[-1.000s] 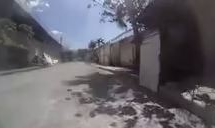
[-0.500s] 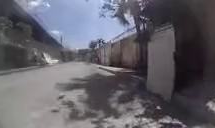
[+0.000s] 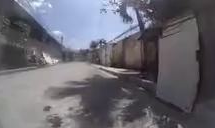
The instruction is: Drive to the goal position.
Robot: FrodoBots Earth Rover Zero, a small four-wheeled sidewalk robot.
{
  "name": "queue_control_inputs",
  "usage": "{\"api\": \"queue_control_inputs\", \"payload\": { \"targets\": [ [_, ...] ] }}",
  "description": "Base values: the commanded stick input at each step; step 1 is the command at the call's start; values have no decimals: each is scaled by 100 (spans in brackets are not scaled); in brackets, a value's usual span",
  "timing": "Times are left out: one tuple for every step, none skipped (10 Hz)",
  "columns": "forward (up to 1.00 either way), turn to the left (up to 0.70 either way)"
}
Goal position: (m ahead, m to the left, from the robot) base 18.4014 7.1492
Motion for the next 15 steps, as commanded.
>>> {"api": "queue_control_inputs", "payload": {
  "targets": [
    [85, 20],
    [85, 0],
    [85, 0],
    [85, 0],
    [85, 0],
    [85, 0],
    [85, 0],
    [85, 0],
    [85, 0],
    [85, 0],
    [85, 0],
    [85, 6],
    [85, 22],
    [85, 34],
    [85, 34]
  ]
}}
